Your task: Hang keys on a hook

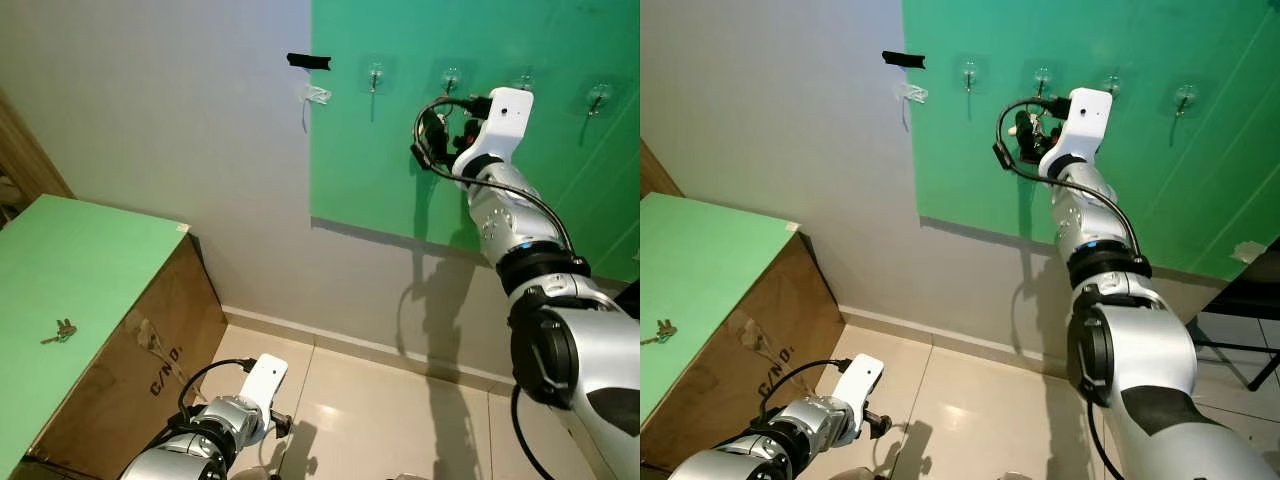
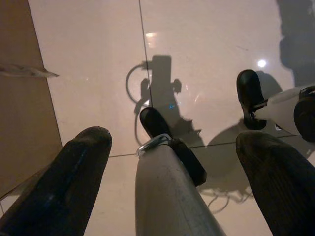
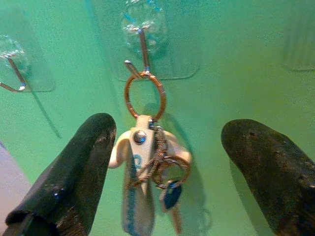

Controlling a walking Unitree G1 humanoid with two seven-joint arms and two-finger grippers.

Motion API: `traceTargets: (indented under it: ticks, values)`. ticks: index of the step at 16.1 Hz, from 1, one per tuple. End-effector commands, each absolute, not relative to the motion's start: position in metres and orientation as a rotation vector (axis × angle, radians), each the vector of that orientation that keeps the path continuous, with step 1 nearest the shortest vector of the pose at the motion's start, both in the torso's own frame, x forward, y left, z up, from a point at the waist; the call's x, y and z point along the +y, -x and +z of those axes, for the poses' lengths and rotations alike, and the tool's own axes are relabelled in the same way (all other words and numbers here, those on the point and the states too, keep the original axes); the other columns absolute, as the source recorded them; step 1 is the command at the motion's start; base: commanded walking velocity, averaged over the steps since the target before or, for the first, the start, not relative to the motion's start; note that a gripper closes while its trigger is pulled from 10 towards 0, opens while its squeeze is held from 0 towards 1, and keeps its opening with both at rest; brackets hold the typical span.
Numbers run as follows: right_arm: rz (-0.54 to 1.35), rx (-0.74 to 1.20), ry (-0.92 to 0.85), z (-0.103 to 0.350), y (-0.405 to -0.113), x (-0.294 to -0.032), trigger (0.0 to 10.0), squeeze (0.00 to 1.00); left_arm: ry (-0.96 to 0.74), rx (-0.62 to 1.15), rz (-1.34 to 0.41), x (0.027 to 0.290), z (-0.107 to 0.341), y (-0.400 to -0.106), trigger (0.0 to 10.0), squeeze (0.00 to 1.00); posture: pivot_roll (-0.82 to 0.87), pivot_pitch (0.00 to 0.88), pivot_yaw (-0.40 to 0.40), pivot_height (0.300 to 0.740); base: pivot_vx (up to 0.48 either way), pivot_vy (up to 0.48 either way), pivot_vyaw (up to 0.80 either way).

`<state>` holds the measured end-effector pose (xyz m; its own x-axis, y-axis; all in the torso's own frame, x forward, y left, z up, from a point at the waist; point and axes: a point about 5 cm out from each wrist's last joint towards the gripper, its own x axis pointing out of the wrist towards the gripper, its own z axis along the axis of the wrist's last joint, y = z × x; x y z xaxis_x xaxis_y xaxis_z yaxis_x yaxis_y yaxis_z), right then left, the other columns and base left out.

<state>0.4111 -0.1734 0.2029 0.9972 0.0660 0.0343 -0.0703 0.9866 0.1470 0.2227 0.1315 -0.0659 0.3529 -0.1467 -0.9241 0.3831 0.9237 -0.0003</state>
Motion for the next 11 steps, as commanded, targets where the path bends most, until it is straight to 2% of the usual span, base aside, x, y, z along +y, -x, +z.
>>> traceTargets:
  ticks: [1,2,3,4,5,7,11]
  values:
    - [0.061,-0.086,-0.070,0.210,-0.408,-0.180,10.0,1.00,-0.244,1.167,-0.357,0.131,-0.067,-0.221,10.0,0.00,-0.11,0.000,0.028,0.740,0.000,0.000,0.00]
    - [0.078,-0.111,-0.037,0.207,-0.403,-0.181,10.0,0.33,-0.248,1.139,-0.391,0.129,-0.066,-0.222,10.0,0.00,-0.11,0.000,0.028,0.740,0.000,0.000,0.00]
    - [0.090,-0.119,-0.027,0.206,-0.401,-0.181,10.0,0.33,-0.252,1.119,-0.417,0.127,-0.066,-0.223,10.0,0.00,-0.11,0.000,0.028,0.740,0.000,0.000,0.00]
    - [0.101,-0.127,0.011,0.200,-0.394,-0.181,10.0,0.00,-0.244,1.090,-0.451,0.124,-0.065,-0.224,10.0,0.00,-0.13,0.000,0.034,0.740,0.000,0.000,0.00]
    - [0.127,-0.108,0.067,0.182,-0.379,-0.178,10.0,0.00,-0.226,1.062,-0.435,0.123,-0.064,-0.225,10.0,0.00,-0.13,0.000,0.035,0.740,0.000,0.000,0.00]
    - [0.155,-0.046,0.044,0.148,-0.351,-0.174,10.0,0.00,-0.213,1.073,-0.408,0.124,-0.065,-0.224,10.0,0.00,-0.14,0.000,0.034,0.740,0.000,0.000,0.00]
    - [0.207,0.327,-0.029,0.022,-0.273,-0.175,10.0,0.00,-0.231,1.109,-0.360,0.128,-0.067,-0.222,10.0,0.00,-0.15,0.000,0.047,0.740,0.000,0.000,0.00]
